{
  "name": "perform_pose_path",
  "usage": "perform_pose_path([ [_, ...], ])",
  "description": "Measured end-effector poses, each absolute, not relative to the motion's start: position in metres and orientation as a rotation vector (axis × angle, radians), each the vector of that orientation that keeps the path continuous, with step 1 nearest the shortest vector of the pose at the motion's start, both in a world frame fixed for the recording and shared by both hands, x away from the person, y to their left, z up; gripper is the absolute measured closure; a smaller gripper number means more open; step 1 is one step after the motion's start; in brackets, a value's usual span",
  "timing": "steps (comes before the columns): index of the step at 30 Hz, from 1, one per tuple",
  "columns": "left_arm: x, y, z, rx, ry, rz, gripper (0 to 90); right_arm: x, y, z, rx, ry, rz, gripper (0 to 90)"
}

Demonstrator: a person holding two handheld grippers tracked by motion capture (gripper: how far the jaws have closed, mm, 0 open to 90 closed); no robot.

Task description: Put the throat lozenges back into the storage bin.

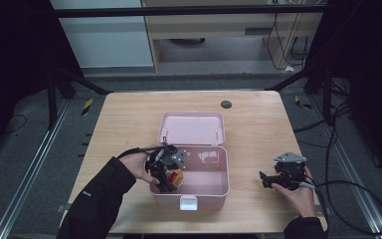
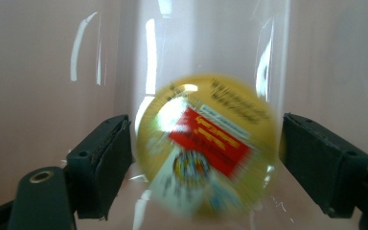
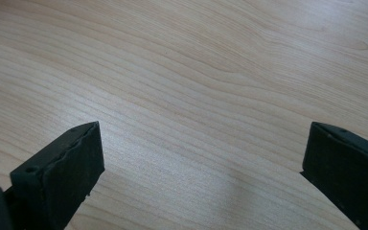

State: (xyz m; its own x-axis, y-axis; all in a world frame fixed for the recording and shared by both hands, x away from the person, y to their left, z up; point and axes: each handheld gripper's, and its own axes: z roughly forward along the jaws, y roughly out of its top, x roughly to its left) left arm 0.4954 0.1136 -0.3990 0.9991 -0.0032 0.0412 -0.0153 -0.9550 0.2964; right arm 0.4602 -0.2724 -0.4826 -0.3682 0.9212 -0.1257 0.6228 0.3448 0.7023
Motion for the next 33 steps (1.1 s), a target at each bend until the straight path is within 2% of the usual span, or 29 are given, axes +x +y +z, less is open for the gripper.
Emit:
perform_pose_path([
  [10,0.494,0.117,-0.395,2.817,-0.008,0.081,16.4,0.460,-0.273,-0.482,1.351,2.097,0.769,0.6],
  [16,0.494,0.124,-0.377,2.746,0.027,0.135,17.4,0.460,-0.273,-0.482,1.354,2.091,0.771,0.6],
  [24,0.491,0.139,-0.354,2.625,0.124,0.187,18.4,0.460,-0.274,-0.482,1.356,2.092,0.769,0.6],
  [33,0.495,0.185,-0.337,2.487,0.312,0.283,18.8,0.460,-0.274,-0.481,1.369,2.084,0.769,1.1],
])
